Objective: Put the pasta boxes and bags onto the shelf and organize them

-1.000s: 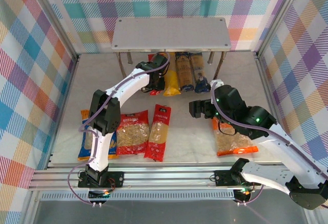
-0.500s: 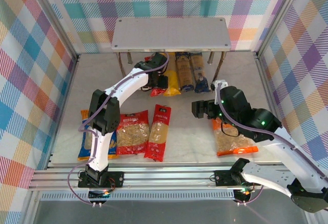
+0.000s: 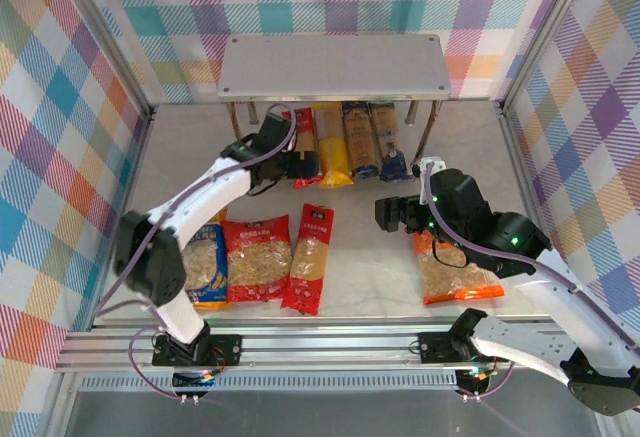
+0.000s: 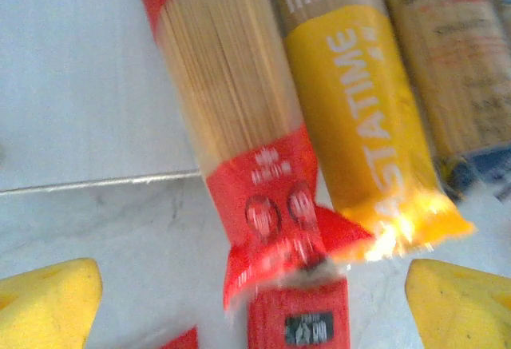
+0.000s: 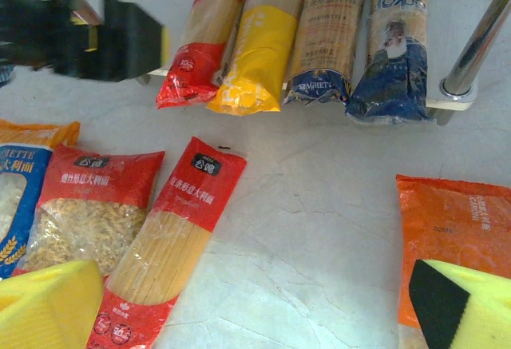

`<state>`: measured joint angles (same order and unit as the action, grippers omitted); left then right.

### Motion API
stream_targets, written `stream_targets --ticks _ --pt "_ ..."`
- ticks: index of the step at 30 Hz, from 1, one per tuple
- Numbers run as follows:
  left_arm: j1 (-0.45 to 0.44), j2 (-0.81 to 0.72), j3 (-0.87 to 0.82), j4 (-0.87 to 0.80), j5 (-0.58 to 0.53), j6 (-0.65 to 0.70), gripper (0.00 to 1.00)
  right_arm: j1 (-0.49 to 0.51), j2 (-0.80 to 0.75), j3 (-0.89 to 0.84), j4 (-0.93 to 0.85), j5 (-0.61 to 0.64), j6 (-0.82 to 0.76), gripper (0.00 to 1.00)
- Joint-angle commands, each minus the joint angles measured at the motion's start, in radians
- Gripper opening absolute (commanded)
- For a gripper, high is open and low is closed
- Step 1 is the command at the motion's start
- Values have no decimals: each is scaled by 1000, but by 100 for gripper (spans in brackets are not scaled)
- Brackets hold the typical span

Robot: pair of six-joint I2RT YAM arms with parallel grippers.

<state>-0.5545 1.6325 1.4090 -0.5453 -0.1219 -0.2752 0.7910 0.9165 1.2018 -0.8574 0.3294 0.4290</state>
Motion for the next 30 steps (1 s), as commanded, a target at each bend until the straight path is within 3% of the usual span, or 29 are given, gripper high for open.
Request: stream_targets --ticks 1,5,12,23,30 --pt "-128 -144 -119 -33 -58 63 97 -5 -2 2 1 7 5 99" --pt "-269 -233 -274 -102 -67 24 97 -4 5 -3 7 -1 14 99" --pt "-395 -295 -458 -157 -53 -161 98 -4 -12 -20 16 -23 43 99" --pt "-490 -175 -471 -157 -26 -241 99 -4 -39 -28 9 -20 49 99" --pt "-493 -94 -472 -129 -3 -254 100 -4 -57 -33 3 -15 46 99"
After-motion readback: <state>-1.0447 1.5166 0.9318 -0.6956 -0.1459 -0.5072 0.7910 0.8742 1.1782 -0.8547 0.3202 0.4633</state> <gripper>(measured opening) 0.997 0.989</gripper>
